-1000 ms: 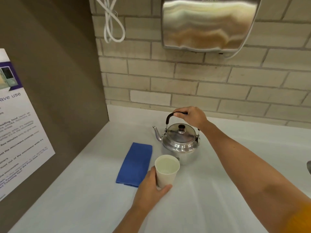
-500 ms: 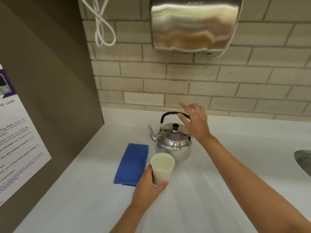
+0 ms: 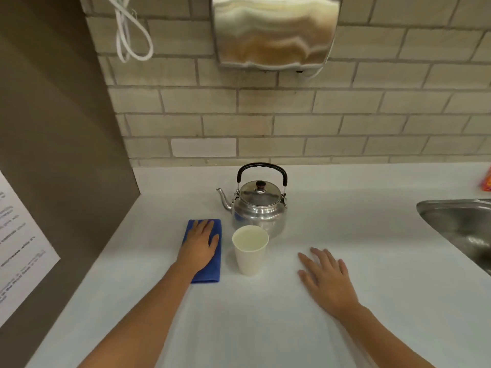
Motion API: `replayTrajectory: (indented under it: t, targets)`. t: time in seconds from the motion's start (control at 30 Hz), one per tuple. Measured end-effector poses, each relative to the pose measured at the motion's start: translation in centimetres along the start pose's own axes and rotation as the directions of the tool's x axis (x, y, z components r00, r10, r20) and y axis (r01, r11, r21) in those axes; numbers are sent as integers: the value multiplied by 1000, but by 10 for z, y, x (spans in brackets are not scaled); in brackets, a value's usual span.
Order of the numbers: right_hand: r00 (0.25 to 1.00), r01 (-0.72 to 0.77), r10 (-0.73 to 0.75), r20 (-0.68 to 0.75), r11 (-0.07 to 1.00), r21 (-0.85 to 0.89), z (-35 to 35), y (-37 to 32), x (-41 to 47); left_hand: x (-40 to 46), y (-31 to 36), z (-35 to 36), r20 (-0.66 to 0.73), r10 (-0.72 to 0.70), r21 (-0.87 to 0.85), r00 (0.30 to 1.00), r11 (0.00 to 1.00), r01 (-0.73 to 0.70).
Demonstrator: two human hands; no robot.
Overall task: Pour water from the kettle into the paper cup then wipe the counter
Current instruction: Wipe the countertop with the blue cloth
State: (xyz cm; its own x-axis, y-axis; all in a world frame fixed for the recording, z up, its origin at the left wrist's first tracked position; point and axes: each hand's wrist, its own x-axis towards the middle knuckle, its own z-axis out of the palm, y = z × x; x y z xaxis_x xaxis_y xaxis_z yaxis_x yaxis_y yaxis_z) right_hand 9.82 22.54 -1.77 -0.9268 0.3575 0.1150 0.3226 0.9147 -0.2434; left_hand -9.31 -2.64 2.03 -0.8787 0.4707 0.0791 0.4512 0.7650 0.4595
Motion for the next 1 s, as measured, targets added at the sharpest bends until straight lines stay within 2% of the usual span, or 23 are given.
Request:
replayTrajectory:
  t: [0.1,0.23,0.33,0.47,0.57,0.63,0.7,0.77,0.83,0.93,1.0]
  targets:
    - [1000,0,0,-12,1000,15,3,2,3,8,-3,24,23,-68,204,997,977,62]
    - [1000,-4,4,-19,1000,10,4,2,4,-19,-11,28,-15,-18,268,1000,963,22]
    - [1000,-13,13,7,1000,-1,1,0,3,-61,-47,14,-35,22,298,999,954,-10]
    - [999,-30,29,28,999,28,-2,-4,1,-89,-87,-16,-93,-172,274,981,942,192]
    - [999,-35,34,30,999,35,-3,-7,0,-102,-53,0,-133,-264,315,955,903,293]
    - [999,-26,25,34,999,31,-5,-7,0,-120,-8,30,-137,-218,302,966,920,250]
    - [998,-30,29,48,999,27,-8,-8,2,-142,28,56,-86,-129,287,988,946,149]
    - [998,-24,23,62,999,26,-8,-9,-1,-162,32,57,-47,-96,292,994,951,105]
    - [998,-19,15,69,998,59,-10,-9,-4,-173,8,39,-115,-183,266,976,941,208]
    - [998,-1,-7,67,993,117,-12,-10,-9,-182,-27,7,-205,-409,187,889,875,446]
    - [997,19,-29,69,989,149,-16,-9,-11,-181,-17,5,-218,-486,154,846,839,522]
